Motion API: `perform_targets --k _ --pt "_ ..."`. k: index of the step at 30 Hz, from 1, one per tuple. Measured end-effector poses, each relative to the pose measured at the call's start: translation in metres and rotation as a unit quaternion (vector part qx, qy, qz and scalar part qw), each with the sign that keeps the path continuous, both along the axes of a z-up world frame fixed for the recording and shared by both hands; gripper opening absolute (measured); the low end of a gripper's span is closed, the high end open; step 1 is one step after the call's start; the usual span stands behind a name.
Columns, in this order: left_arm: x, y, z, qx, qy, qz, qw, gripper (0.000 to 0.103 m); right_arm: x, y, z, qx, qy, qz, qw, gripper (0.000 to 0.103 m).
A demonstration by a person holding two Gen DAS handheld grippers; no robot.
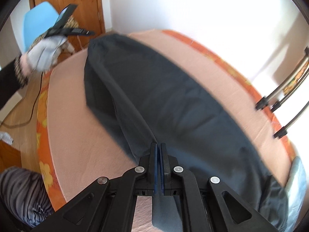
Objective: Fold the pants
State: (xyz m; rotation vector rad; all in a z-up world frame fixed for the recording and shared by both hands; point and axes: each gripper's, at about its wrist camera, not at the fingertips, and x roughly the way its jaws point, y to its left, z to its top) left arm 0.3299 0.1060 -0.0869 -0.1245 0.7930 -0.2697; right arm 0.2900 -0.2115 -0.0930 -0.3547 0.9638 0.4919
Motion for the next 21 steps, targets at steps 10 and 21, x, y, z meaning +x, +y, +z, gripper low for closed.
perform_targets --k 10,21 --pt "-0.05 -0.179 -0.029 -0.073 0.092 -0.28 0.9529 0.047 0.03 0.011 0.013 -0.019 -0.007 0.008 1.0 0.0" --pt "-0.042 -0.218 -0.055 -0.021 0.111 -0.279 0.9538 0.047 0.005 -0.035 0.003 0.023 0.044 -0.014 0.999 0.04"
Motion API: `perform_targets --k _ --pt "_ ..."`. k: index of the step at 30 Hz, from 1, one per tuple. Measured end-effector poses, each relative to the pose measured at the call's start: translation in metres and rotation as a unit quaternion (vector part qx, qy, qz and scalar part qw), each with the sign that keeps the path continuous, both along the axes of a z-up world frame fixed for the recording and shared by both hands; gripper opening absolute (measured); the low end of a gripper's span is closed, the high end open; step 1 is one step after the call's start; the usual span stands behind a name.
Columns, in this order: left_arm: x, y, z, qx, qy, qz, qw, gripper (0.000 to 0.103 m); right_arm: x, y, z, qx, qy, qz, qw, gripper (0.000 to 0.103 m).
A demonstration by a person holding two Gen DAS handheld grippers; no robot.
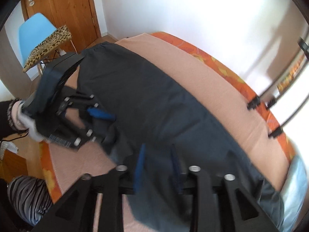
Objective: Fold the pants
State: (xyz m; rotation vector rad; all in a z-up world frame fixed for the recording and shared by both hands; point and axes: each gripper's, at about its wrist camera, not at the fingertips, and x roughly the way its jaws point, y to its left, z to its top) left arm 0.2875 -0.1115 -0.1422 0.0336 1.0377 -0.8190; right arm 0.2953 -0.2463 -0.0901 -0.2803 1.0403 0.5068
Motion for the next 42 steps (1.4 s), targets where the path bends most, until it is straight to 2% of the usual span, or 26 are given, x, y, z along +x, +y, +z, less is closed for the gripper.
perform_targets --k 1,3,5,9,10,12,13,14,18,21,23,26,28,31,33,34,36,37,38,39,40,42 --pt "0.003 0.002 0.0 0.0 -0.002 0.005 1.0 0.047 -0.014 -0.003 -0.002 -0.005 0.006 -0.001 1.0 0.039" --pt "0.009 0.004 0.001 -0.003 -0.003 0.016 0.9999 0.047 -0.035 -0.007 -0.008 -0.022 0.011 -0.01 1.0 0.044" --pt "0.012 0.006 0.002 -0.004 -0.003 0.02 0.9998 0.048 -0.051 -0.007 -0.018 -0.048 0.013 -0.031 0.998 0.062" --pt "0.012 0.004 0.001 0.001 -0.008 0.022 0.9997 0.048 -0.063 0.008 -0.039 -0.082 0.007 -0.019 0.996 0.059" --pt "0.011 0.005 0.003 0.002 -0.01 0.023 0.9997 0.048 -0.061 0.013 -0.045 -0.096 0.005 -0.016 0.995 0.057" --pt "0.008 0.006 0.008 -0.001 -0.016 0.022 0.9996 0.047 -0.055 0.017 -0.056 -0.125 0.001 -0.01 0.992 0.044" --pt "0.006 0.007 0.011 -0.002 -0.021 0.021 0.9996 0.047 -0.051 0.016 -0.059 -0.133 0.004 -0.008 0.991 0.018" --pt "0.001 0.009 0.017 -0.003 -0.03 0.015 0.9994 0.048 -0.047 0.014 -0.06 -0.133 0.008 -0.009 0.991 0.006" --pt "-0.02 0.01 0.035 -0.004 -0.053 -0.024 0.9983 0.048 -0.027 -0.008 -0.034 -0.073 0.0 -0.031 0.997 0.0" --pt "-0.029 0.001 0.035 -0.005 -0.041 -0.057 0.9975 0.048 -0.01 -0.023 -0.008 -0.058 -0.024 -0.056 0.997 0.0" --pt "-0.028 -0.006 0.03 -0.003 -0.025 -0.064 0.9976 0.048 0.006 -0.033 0.005 -0.049 -0.036 -0.073 0.995 0.0" --pt "-0.029 -0.01 0.023 0.005 -0.023 -0.069 0.9973 0.048 0.02 -0.038 0.016 -0.034 -0.037 -0.081 0.995 0.0" --pt "-0.027 -0.01 0.017 0.014 -0.023 -0.067 0.9974 0.048 0.018 -0.039 0.017 -0.012 -0.029 -0.066 0.997 0.004" --pt "-0.02 -0.011 0.01 0.017 -0.016 -0.054 0.9982 0.047 -0.001 -0.034 0.009 0.018 0.005 -0.049 0.999 0.052" --pt "-0.018 -0.007 0.009 0.011 -0.012 -0.05 0.9986 0.048 -0.016 -0.021 0.0 0.012 0.018 -0.028 0.999 0.055" --pt "-0.019 -0.005 0.01 0.01 -0.015 -0.049 0.9986 0.048 -0.023 -0.011 -0.01 -0.006 0.023 -0.013 1.0 0.055" --pt "-0.023 -0.001 0.015 0.011 -0.022 -0.051 0.9984 0.048 -0.029 0.006 -0.031 -0.066 0.016 0.011 0.998 0.051" --pt "-0.026 0.001 0.018 0.011 -0.025 -0.052 0.9983 0.048 -0.029 0.012 -0.04 -0.095 0.012 0.013 0.995 0.046" --pt "-0.029 0.003 0.02 0.011 -0.027 -0.056 0.998 0.048 -0.027 0.013 -0.046 -0.108 0.012 0.012 0.994 0.02" --pt "-0.032 0.004 0.021 0.012 -0.028 -0.06 0.9977 0.048 -0.021 0.011 -0.049 -0.109 0.017 0.006 0.994 0.005" --pt "-0.035 0.005 0.022 0.014 -0.029 -0.063 0.9975 0.048 -0.014 0.006 -0.047 -0.092 0.015 -0.006 0.996 0.0" --pt "-0.04 0.005 0.02 0.022 -0.024 -0.073 0.9968 0.048 -0.004 -0.006 -0.034 -0.067 -0.005 -0.027 0.997 0.0"
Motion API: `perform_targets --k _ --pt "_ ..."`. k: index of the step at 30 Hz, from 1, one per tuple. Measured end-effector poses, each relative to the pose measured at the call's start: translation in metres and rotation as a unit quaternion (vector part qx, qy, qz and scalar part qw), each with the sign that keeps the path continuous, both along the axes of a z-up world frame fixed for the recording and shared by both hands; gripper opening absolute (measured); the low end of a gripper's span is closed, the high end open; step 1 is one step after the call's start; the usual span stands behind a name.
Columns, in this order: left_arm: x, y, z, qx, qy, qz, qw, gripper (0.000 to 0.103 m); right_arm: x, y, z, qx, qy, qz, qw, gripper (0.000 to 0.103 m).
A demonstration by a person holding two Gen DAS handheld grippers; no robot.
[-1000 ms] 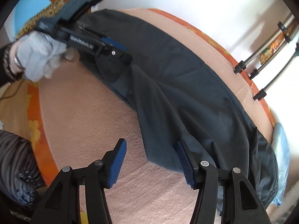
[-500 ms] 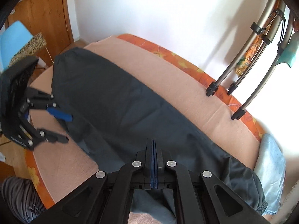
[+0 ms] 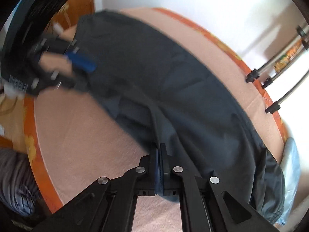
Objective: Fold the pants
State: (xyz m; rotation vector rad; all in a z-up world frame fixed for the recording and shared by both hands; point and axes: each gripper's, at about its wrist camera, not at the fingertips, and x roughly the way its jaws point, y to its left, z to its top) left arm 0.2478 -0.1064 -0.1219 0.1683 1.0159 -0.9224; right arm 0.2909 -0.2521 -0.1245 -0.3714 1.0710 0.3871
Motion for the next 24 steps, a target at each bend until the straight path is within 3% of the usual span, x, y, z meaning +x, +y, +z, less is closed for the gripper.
perform_targets --k 4,6,11,14,22,23,24 --pt "0.004 -0.003 -0.007 0.015 0.004 0.001 0.9999 0.048 0.022 -0.019 0.03 0.02 -0.04 -0.039 0.998 0.0" --pt "0.009 -0.003 -0.012 0.017 0.009 0.007 0.9998 0.048 0.03 -0.028 0.039 0.039 -0.039 -0.047 0.997 0.0" --pt "0.031 -0.005 -0.016 -0.005 0.031 0.032 0.999 0.048 0.04 -0.033 0.041 0.04 -0.036 -0.066 0.996 0.0" --pt "0.042 -0.022 -0.02 -0.019 0.043 0.021 0.9987 0.048 0.046 -0.037 0.047 0.06 -0.041 -0.075 0.995 0.0" --pt "0.048 -0.066 -0.029 -0.019 0.03 -0.019 0.9992 0.047 0.04 -0.033 0.047 0.063 -0.033 -0.067 0.995 0.0" --pt "0.046 -0.068 -0.028 -0.017 0.025 -0.023 0.9993 0.028 0.039 -0.034 0.048 0.064 -0.033 -0.067 0.995 0.0" --pt "0.041 -0.071 -0.03 -0.007 0.02 -0.034 0.9992 0.0 0.039 -0.034 0.049 0.065 -0.034 -0.068 0.995 0.0"
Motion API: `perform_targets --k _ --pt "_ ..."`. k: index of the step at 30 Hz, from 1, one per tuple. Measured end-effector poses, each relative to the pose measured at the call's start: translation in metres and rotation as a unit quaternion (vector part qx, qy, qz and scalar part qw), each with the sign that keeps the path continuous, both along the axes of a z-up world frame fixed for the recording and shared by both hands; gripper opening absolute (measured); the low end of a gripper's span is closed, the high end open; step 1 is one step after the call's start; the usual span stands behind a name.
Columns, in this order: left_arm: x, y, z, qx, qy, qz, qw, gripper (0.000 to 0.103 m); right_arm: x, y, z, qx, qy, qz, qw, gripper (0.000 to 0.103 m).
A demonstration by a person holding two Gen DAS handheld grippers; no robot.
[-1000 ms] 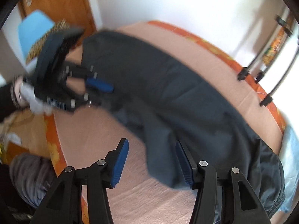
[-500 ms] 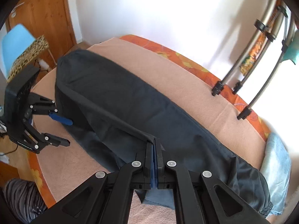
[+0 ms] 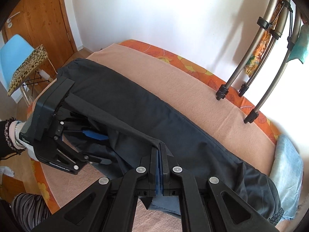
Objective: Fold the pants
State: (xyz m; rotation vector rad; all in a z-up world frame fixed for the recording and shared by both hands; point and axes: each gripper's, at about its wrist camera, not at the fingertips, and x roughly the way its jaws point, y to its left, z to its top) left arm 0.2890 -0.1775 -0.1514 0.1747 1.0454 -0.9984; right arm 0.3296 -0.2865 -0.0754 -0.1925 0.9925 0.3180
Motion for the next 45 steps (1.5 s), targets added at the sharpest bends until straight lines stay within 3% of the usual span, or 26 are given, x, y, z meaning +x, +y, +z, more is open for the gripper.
perform_targets --k 5,9,11,12,13,14,17,19,22,25,28,30,31,32,35,36,42,45 --pt "-0.032 0.003 0.006 -0.003 -0.015 -0.035 0.9993 0.0 -0.002 -0.004 0.005 0.013 -0.002 -0.011 1.0 0.0" --pt "-0.074 -0.001 0.011 -0.006 -0.014 -0.106 0.9942 0.0 -0.003 -0.007 0.001 0.043 0.012 -0.01 0.999 0.0" --pt "-0.087 -0.007 0.007 0.013 -0.011 -0.127 0.9918 0.0 -0.005 -0.006 -0.005 0.06 0.023 -0.002 0.998 0.007" --pt "-0.091 -0.008 0.006 0.016 -0.005 -0.13 0.9913 0.0 -0.007 -0.007 -0.007 0.066 0.028 -0.004 0.997 0.016" --pt "-0.092 -0.007 0.007 0.01 0.003 -0.129 0.9916 0.001 -0.013 -0.01 -0.008 0.072 0.027 -0.013 0.997 0.041" --pt "-0.091 -0.006 0.009 0.002 0.01 -0.126 0.992 0.004 -0.021 -0.013 -0.007 0.074 0.019 -0.022 0.997 0.053" --pt "-0.09 -0.001 0.019 -0.016 0.019 -0.123 0.9921 0.008 -0.051 -0.026 -0.004 0.061 0.002 -0.057 0.996 0.056" --pt "-0.09 0.003 0.027 -0.023 0.013 -0.117 0.9927 0.008 -0.076 -0.037 -0.008 0.079 0.011 -0.079 0.994 0.06" --pt "-0.079 0.016 0.043 -0.03 -0.007 -0.086 0.9959 0.009 -0.096 -0.038 -0.032 0.08 0.054 -0.1 0.99 0.06" --pt "-0.061 0.039 0.052 -0.026 -0.045 -0.022 0.9984 0.02 -0.093 -0.033 -0.054 0.07 0.077 -0.114 0.988 0.06" --pt "-0.039 0.07 0.057 0.005 -0.095 0.052 0.9941 0.025 -0.079 -0.034 -0.073 0.074 0.093 -0.138 0.983 0.057" --pt "-0.02 0.095 0.059 0.012 -0.106 0.104 0.9889 0.025 -0.074 -0.031 -0.081 0.066 0.099 -0.139 0.983 0.055" --pt "-0.013 0.104 0.058 0.015 -0.107 0.121 0.9868 0.025 -0.072 -0.03 -0.085 0.068 0.102 -0.138 0.983 0.049" --pt "-0.006 0.112 0.058 0.017 -0.106 0.135 0.985 0.025 -0.072 -0.03 -0.087 0.075 0.104 -0.138 0.982 0.033" --pt "0.013 0.124 0.046 0.037 -0.096 0.157 0.9823 0.025 -0.074 -0.038 -0.088 0.103 0.114 -0.148 0.977 0.006" --pt "0.017 0.128 0.039 0.046 -0.091 0.16 0.9818 0.025 -0.077 -0.036 -0.087 0.105 0.114 -0.15 0.976 0.003" --pt "0.026 0.129 0.007 0.07 -0.066 0.168 0.981 0.025 -0.109 -0.037 -0.046 0.113 0.086 -0.139 0.98 0.0" --pt "0.027 0.126 0.0 0.072 -0.06 0.167 0.9816 0.025 -0.114 -0.042 -0.039 0.109 0.082 -0.142 0.98 0.001"
